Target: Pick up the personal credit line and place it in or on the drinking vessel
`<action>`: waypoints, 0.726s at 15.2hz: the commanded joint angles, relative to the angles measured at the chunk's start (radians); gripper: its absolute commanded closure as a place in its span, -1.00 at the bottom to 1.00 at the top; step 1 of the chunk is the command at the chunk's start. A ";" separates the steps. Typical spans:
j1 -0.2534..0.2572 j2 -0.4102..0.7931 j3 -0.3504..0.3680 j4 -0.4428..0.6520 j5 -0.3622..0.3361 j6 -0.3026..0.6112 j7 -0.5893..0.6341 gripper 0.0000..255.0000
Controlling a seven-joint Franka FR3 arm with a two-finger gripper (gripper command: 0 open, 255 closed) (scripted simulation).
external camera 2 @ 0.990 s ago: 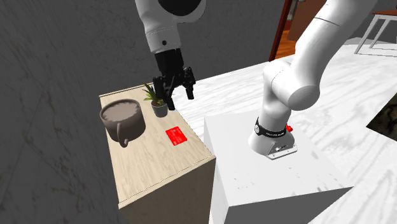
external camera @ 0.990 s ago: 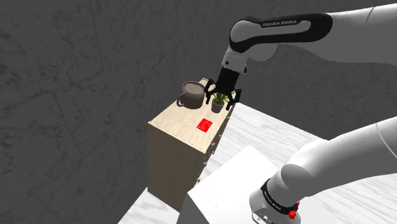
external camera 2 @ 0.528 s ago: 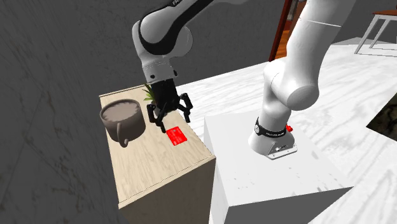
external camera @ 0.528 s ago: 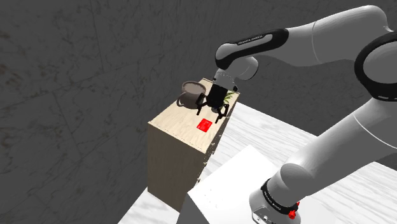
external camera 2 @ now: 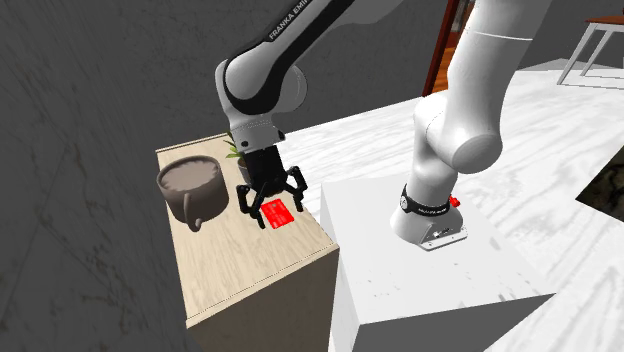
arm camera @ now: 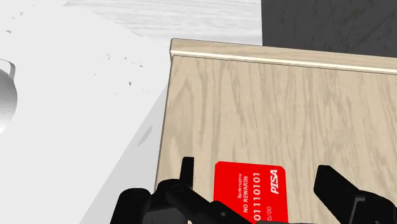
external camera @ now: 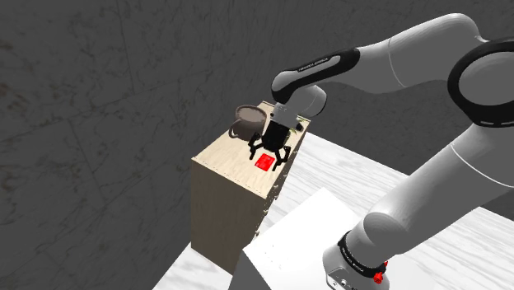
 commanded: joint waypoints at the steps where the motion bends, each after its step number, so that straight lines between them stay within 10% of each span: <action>1: 0.003 0.002 0.003 -0.009 0.005 0.011 -0.003 -1.00; 7: 0.003 0.002 0.003 -0.008 0.005 0.011 -0.003 -1.00; 8: 0.003 0.002 0.003 -0.008 0.005 0.011 -0.003 1.00; 11: 0.003 0.004 0.003 -0.007 0.006 0.012 -0.003 1.00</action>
